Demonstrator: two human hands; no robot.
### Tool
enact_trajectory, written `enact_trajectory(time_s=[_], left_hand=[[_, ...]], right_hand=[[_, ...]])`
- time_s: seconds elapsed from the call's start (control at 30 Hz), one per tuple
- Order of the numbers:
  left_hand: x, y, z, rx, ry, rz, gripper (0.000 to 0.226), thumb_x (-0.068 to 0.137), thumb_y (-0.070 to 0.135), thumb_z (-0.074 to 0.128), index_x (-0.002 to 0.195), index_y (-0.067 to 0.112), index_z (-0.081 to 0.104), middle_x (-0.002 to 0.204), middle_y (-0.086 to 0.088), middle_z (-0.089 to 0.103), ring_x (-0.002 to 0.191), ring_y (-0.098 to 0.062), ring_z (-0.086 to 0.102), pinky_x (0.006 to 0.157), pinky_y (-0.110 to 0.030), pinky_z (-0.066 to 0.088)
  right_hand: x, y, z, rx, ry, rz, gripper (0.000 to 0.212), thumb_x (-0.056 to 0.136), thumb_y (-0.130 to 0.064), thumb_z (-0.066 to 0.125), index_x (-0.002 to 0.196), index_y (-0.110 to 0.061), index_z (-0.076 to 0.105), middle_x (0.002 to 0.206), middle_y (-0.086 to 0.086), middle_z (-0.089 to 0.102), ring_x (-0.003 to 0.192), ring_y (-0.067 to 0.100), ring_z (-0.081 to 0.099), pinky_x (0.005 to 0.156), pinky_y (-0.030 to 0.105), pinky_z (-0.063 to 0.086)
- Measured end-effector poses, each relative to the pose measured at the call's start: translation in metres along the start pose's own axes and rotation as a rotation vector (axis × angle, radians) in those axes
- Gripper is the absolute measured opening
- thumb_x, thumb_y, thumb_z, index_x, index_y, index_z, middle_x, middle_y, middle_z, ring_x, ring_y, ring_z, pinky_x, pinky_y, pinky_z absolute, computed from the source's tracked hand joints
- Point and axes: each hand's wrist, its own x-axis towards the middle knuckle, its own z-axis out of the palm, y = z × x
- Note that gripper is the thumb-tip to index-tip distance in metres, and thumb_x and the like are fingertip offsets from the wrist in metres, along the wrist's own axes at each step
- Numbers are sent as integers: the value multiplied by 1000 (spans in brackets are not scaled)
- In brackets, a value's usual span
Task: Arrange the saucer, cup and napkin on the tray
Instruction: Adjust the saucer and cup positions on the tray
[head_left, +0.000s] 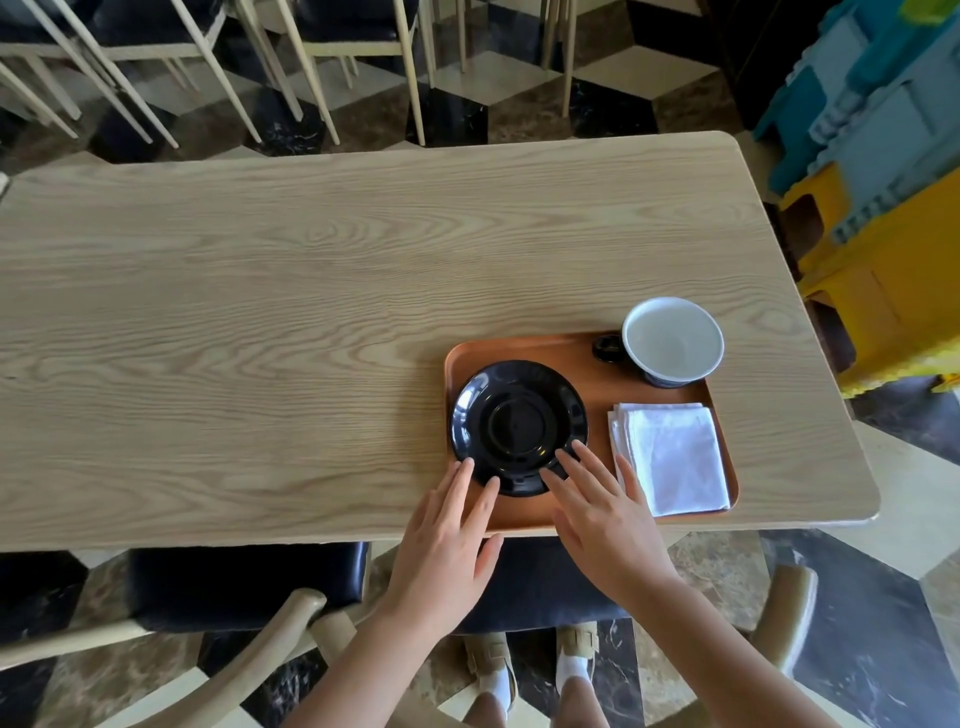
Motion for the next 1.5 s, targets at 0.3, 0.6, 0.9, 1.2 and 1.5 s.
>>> enact_trajectory(time_s=[0.3,0.6,0.9,1.2,1.5], left_hand=[[38,11,-28,108,76,21,44,83,34,61,118,7,61,119,-15,63,111,-28,59,89,-40,51],[175,75,-50,54,253,94,46,86,32,57,123,4,54,121,-20,60,108,-36,56,88,-46,47],[226,103,-22,37,76,1,61,83,39,56,133,10,37,124,-10,53,116,-29,45,95,-40,35],[223,97,-21,-550,-3,-170,45,89,22,58,132,14,47,132,-5,57,121,-21,50,99,-35,42],[213,80,-25,-632,-6,-229,37,85,19,63,121,13,59,119,-4,67,111,-17,59,98,-38,45]], right_hand=[[21,13,-23,13,136,5,27,76,-18,71,102,-13,67,106,8,71,106,25,63,95,52,44],[72,106,-77,-78,320,229,33,76,-12,68,107,-3,63,112,20,66,105,36,61,92,54,45],[85,155,-65,-54,49,441,58,84,-28,50,135,-11,30,137,8,45,124,27,40,95,41,37],[90,163,-68,505,113,553,52,81,-2,46,131,-17,44,120,18,58,103,35,56,79,35,44],[89,155,-65,628,138,576,53,78,1,43,125,-20,52,115,15,62,103,30,58,85,45,53]])
